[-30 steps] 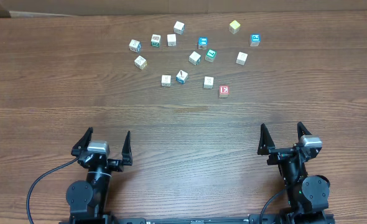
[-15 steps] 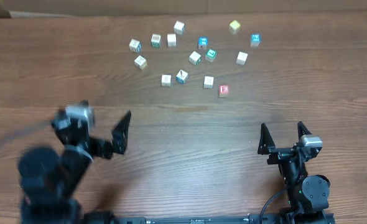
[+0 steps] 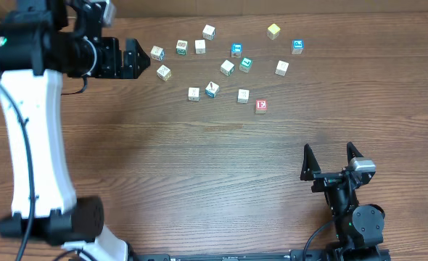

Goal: Form a tower
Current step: 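Reach the left gripper forward over the block cluster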

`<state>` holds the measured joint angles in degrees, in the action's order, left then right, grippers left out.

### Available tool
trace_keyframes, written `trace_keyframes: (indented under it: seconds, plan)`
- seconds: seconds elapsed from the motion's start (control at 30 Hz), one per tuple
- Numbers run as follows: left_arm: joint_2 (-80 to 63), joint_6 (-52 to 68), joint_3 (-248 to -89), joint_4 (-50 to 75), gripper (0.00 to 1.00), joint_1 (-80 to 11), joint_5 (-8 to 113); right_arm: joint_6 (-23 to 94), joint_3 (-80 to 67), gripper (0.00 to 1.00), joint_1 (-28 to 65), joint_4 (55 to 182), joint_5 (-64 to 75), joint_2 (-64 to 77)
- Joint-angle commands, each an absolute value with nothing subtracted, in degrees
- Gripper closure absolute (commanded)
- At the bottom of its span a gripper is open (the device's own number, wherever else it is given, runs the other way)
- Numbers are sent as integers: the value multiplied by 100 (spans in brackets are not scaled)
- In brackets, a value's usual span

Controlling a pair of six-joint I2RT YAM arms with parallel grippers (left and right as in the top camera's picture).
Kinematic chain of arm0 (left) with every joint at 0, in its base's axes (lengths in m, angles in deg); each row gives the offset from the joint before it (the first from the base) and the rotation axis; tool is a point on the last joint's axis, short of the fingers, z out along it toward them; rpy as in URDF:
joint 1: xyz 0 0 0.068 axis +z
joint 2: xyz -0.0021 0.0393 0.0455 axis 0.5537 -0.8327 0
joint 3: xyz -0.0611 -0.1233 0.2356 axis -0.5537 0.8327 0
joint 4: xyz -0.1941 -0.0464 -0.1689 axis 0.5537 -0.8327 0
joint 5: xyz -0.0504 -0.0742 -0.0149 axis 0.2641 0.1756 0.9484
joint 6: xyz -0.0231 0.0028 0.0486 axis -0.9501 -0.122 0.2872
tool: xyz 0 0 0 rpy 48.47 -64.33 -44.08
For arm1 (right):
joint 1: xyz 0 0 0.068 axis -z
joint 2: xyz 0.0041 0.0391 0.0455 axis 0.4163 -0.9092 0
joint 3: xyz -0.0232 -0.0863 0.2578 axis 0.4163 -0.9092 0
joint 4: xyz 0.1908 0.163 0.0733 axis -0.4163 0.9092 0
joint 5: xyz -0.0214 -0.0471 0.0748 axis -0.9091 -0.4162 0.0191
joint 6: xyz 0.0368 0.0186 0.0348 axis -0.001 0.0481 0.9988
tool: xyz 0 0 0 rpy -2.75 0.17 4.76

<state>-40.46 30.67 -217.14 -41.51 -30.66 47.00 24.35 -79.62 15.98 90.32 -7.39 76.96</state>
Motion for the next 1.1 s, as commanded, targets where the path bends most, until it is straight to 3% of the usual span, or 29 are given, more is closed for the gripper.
trace_keyframes:
  seconds: [0.0,0.17,0.2,0.23,0.3,0.33,0.7,0.87,1.07]
  plan:
    - [-4695,2549,-21877,-4407,0,-3125,4794,2428,-8021,0,1622,9014,-757,7738]
    - [-5425,2398,-21875,-4706,4,-3153,5280,2428,-8021,0,1622,9014,-755,7738]
    - [-5535,2396,-21875,-4752,22,-3162,5380,2428,-8021,0,1622,9014,-757,7738]
    - [-5664,2398,-21877,-4756,51,-3182,5489,2428,-8021,0,1622,9014,-755,7738]
    - [-5882,2396,-21877,-4761,93,-3228,5666,2428,-8021,0,1622,9014,-757,7738]
    - [-5954,2396,-21875,-4756,96,-3252,5732,2428,-8021,0,1622,9014,-757,7738]
    - [-6359,2097,-21877,-3810,96,-3940,5857,2428,-8021,0,1622,9014,-757,7738]
    - [-6361,1507,-21860,-3403,96,-4563,4484,2428,-8021,0,1622,9016,-757,7738]
    - [-6381,1341,-21842,-3176,95,-5094,4069,2428,-8021,0,1622,9016,-757,7738]
